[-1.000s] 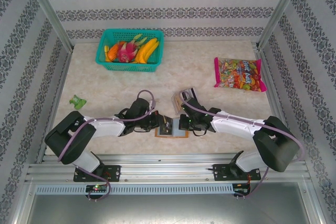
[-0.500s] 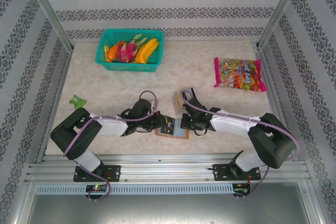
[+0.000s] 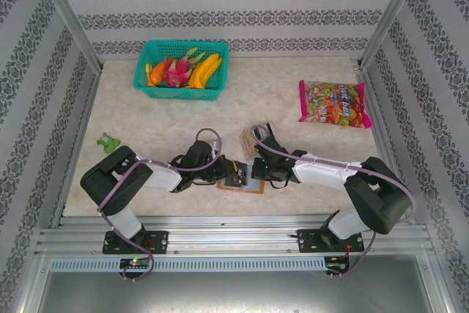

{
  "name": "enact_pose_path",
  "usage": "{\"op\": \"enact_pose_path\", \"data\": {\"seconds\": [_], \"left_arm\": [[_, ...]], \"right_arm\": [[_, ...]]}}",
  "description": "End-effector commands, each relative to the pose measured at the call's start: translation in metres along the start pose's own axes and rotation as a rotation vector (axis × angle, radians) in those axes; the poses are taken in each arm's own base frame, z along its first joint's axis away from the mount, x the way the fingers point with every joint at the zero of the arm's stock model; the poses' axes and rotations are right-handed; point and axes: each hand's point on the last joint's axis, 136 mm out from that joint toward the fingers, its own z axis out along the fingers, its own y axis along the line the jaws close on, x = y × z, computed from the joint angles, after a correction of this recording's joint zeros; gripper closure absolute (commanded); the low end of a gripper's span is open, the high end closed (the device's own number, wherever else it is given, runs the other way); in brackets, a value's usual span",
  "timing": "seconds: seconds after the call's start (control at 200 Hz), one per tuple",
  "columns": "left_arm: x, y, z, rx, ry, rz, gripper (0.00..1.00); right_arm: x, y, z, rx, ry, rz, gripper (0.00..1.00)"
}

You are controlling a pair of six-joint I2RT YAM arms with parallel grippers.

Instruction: Put the credit cards into the card holder

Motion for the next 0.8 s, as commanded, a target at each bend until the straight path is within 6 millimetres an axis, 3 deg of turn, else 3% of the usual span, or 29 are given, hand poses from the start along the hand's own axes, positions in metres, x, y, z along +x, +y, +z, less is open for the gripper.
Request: {"op": "enact_pose_path", "data": {"seconds": [0.0, 0.125, 0.325, 0.505, 0.794], "left_arm": [[0.021, 0.000, 0.003, 0.001, 0.063, 0.005, 1.00], [0.024, 0.005, -0.003, -0.034, 0.067, 0.026, 1.00], [0.031, -0.007, 0.004, -0.056, 0.133, 0.106, 1.00], [0.035, 0.010, -0.004, -0.140, 0.137, 0.082, 1.00], [0.037, 0.008, -0.007, -0.142, 0.146, 0.099, 1.00]], "right_arm": [[0.032, -0.052, 0.013, 0.178, 0.096, 0.028, 0.98], [0.031, -0.053, 0.013, 0.180, 0.093, 0.030, 0.97], [0.031, -0.050, 0.015, 0.164, 0.091, 0.036, 0.97], [0.028, -0.050, 0.013, 0.164, 0.081, 0.039, 0.97], [0.027, -0.050, 0.013, 0.162, 0.083, 0.043, 0.97]]}}
